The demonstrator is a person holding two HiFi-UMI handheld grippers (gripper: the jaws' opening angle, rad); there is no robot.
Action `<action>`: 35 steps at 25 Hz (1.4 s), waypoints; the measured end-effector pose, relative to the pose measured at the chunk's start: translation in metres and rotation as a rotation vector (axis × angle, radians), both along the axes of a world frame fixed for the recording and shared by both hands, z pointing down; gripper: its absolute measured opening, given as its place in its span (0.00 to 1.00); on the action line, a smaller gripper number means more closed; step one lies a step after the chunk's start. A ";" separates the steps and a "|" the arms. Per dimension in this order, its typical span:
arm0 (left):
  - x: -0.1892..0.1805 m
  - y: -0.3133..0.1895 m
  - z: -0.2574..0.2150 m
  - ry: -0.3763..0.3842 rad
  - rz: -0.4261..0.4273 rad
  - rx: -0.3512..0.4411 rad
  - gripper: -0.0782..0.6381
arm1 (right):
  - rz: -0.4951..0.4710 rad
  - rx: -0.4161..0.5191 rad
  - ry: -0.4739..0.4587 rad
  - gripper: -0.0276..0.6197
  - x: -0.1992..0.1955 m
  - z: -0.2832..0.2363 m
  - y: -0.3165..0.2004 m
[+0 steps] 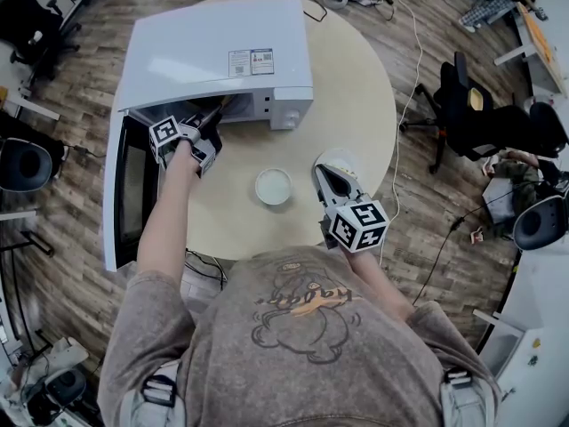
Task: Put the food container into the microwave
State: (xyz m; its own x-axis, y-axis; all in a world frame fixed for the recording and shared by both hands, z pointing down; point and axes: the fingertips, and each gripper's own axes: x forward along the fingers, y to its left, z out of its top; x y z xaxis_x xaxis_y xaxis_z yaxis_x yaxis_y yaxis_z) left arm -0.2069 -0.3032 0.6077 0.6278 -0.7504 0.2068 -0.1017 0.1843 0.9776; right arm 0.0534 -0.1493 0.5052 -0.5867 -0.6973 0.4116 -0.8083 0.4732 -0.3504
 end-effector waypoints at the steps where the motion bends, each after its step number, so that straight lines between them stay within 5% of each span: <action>1: -0.001 0.000 0.003 0.006 0.000 -0.011 0.44 | 0.000 0.000 -0.001 0.04 0.000 0.000 0.000; 16: 0.003 0.002 0.006 0.106 0.008 -0.061 0.43 | 0.005 -0.006 -0.007 0.04 0.003 0.003 -0.001; 35: 0.006 0.010 0.009 0.094 0.017 -0.034 0.50 | 0.010 -0.012 -0.013 0.04 0.005 0.005 -0.003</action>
State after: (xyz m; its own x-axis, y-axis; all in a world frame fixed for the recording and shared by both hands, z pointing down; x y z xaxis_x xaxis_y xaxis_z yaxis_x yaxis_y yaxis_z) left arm -0.2012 -0.2933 0.6171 0.6581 -0.7331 0.1715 -0.0133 0.2164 0.9762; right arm 0.0582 -0.1528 0.5102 -0.5848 -0.6985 0.4125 -0.8085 0.4607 -0.3662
